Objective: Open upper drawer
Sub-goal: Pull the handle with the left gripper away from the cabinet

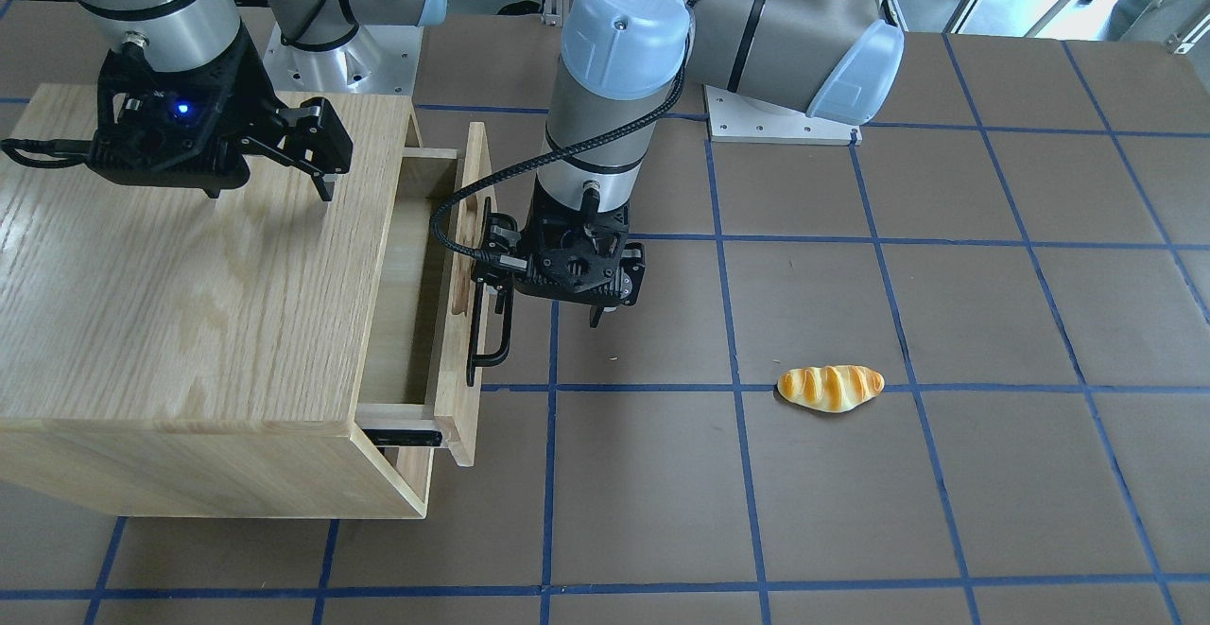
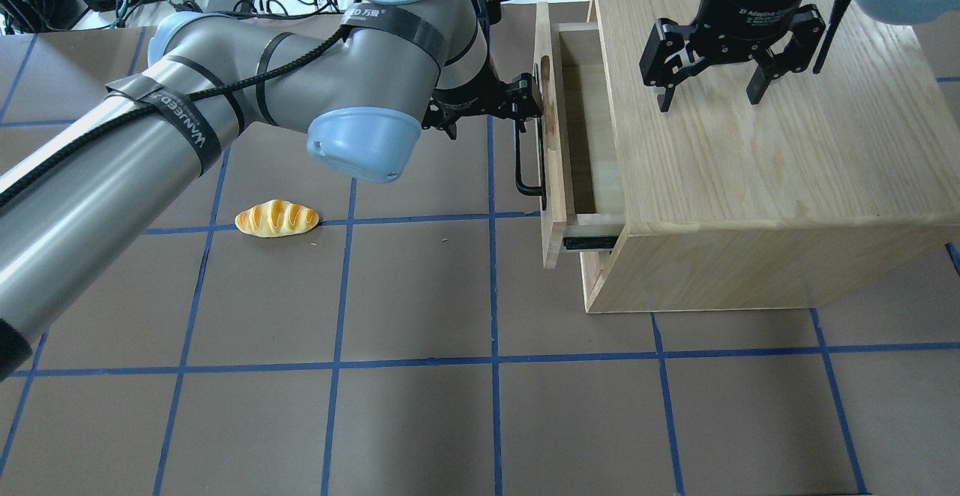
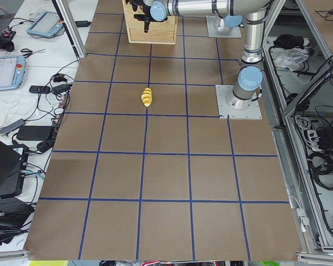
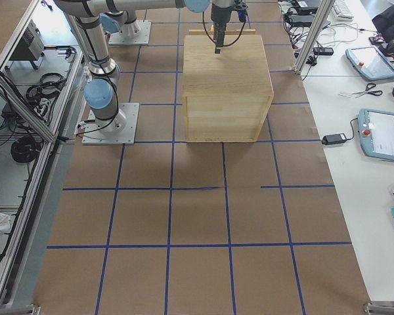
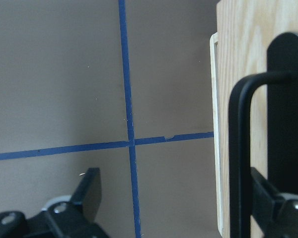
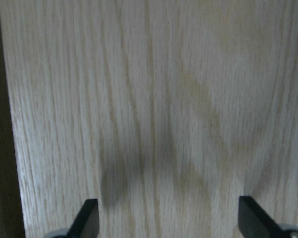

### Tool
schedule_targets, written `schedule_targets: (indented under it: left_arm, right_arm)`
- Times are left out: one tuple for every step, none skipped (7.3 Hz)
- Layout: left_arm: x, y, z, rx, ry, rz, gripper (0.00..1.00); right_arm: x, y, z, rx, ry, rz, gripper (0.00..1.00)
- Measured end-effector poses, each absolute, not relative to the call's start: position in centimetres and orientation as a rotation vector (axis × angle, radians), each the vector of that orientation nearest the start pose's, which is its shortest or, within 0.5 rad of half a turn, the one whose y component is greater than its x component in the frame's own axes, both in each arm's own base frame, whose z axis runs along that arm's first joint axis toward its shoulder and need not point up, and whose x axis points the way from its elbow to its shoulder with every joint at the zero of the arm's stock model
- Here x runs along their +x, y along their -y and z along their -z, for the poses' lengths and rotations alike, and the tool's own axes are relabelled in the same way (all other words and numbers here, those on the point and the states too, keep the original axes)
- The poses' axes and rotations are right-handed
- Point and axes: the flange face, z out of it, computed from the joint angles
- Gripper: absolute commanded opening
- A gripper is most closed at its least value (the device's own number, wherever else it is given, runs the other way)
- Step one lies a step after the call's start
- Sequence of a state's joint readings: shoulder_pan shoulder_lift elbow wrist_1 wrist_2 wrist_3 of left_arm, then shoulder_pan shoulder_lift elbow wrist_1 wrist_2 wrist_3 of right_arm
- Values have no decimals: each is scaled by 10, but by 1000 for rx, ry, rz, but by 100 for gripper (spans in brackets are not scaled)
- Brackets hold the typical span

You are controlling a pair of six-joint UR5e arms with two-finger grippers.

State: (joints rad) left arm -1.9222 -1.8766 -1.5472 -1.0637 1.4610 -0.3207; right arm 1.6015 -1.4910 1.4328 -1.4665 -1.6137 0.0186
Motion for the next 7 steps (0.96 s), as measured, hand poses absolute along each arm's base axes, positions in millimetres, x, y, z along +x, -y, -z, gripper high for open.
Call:
schedule_targets:
  left_arm:
    - [-350,537,-387,71,-3304,292,100]
    - [-349,537,-391,71,-3303,289,100]
    - [-347,538,-395,75,-3302,286,100]
    - [-342,540,-398,86,-3298,279,100]
    - [-336,542,-399,95,-3294,273,100]
    - [-332,543,-401,97,-3291,270,100]
    - [-326,544,-404,90,-3289,264,100]
  right_arm:
    - [145,516,-505,-21,-3185,-72,100]
    - [145,516,-505,-21,-3185,-72,100]
    - [145,516,-505,-20,-3185,-72,100]
    - [145,516,-505,-19,-3185,-72,100]
    - [145,516,-505,-20,-3185,-72,100]
    - [145,516,-505,-20,-3185,-73,100]
    - [145,516,-505,-20,-3185,-73,100]
